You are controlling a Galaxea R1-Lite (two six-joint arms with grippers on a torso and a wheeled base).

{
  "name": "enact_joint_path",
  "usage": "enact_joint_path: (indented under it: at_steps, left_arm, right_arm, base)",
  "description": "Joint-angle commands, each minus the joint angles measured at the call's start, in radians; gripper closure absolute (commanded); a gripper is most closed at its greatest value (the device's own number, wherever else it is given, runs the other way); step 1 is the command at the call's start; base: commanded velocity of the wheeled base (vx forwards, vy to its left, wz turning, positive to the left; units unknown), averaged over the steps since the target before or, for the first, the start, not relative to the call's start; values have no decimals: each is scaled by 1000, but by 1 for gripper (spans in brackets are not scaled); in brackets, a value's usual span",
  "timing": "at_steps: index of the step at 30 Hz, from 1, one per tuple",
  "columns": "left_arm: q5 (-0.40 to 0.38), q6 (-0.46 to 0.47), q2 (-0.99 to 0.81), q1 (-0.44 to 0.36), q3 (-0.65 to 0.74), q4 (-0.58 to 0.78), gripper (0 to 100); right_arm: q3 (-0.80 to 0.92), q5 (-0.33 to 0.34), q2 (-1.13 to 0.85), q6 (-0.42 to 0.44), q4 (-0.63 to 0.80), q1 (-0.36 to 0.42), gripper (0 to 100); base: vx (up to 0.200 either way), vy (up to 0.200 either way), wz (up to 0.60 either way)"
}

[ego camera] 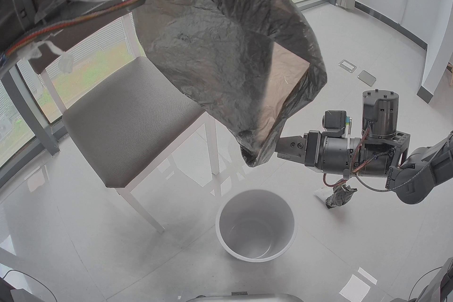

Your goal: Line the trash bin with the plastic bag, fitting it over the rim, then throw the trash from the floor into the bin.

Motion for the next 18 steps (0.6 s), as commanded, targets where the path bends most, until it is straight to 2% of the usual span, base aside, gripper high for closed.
enact_joint_path:
  at_steps: [1, 7, 11, 18]
  left_arm:
    - [0, -1, 14, -5, -2, -2, 100]
    - [0, -1, 14, -8, -2, -2, 100]
    - [0, -1, 17, -8, -2, -4, 100]
    - [1, -2, 20, -8, -2, -33, 100]
  right_arm:
    - [-19, 1, 10, 1, 0, 6, 0]
    - [-61, 14, 44, 7, 0, 10, 0]
    - [-69, 30, 47, 38, -11, 42, 0]
    - [-67, 30, 93, 36, -62, 81, 0]
  base:
    - [0, 0, 0]
    - [0, 0, 0]
    - [0, 0, 0]
    - [0, 0, 0]
